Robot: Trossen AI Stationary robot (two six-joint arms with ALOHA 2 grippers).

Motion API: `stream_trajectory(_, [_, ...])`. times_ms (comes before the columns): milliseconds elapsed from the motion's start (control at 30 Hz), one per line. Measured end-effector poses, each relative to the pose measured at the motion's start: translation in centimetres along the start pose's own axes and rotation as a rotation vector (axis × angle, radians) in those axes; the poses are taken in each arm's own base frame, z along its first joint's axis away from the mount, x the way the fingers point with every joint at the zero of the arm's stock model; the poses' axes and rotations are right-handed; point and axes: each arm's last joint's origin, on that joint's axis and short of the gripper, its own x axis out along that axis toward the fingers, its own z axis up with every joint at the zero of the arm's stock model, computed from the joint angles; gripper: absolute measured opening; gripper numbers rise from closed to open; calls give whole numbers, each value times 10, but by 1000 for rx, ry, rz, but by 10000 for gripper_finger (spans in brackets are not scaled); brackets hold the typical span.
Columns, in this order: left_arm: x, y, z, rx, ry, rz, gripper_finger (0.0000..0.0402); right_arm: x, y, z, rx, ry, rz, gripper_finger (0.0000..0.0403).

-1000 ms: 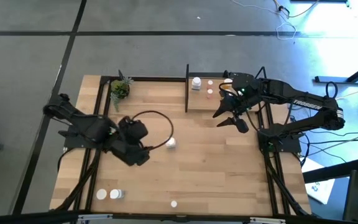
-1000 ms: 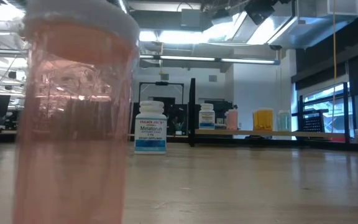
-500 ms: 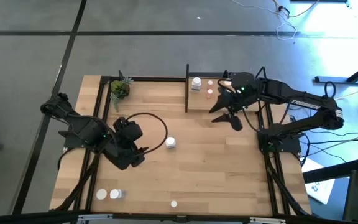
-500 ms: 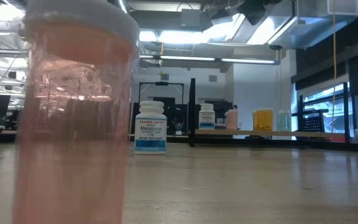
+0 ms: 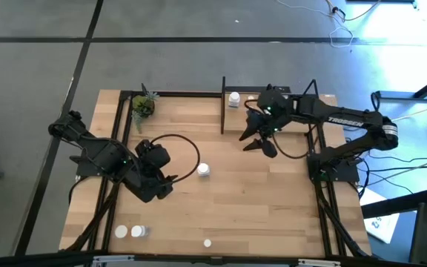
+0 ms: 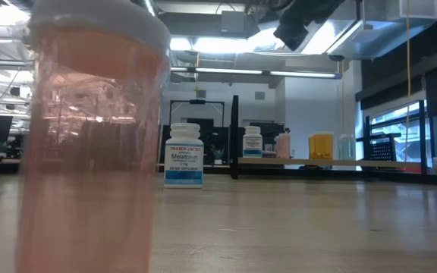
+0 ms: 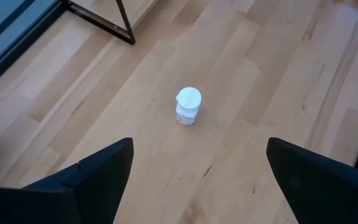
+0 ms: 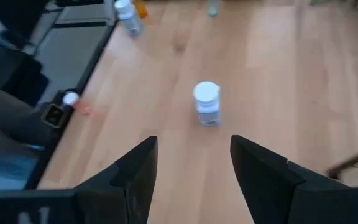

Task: Pick and place medicine bottles onto shelf by color
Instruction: Put the top white pill bottle on the shelf aligned with the other white pill bottle

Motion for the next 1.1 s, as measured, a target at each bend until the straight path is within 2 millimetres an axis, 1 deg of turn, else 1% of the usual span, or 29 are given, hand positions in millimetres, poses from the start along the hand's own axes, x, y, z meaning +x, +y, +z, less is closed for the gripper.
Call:
stream_trajectory(133, [0, 0, 0, 0, 0, 0, 363, 10, 1, -1, 7, 20, 49, 205])
stream_trajectory(300, [0, 0, 0, 0, 1, 0, 363, 20, 7, 1, -20, 25, 77, 205])
stream_trajectory(533, [0, 0, 0, 1, 1, 0, 363, 22, 17, 11, -73, -26, 100, 204])
stream_trajectory(733, [0, 0, 0, 2, 7, -3, 363, 25, 23, 16, -108, -63, 107, 175])
stream_trajectory(833, [0, 0, 0, 2, 7, -3, 363, 25, 24, 17, -96, -71, 107, 169])
stream_trajectory(933, [0, 0, 0, 2, 8, -3, 363, 25, 24, 17, -94, -74, 106, 173])
stream_trajectory(1100, [0, 0, 0, 2, 8, -3, 363, 25, 24, 20, -115, -102, 102, 202])
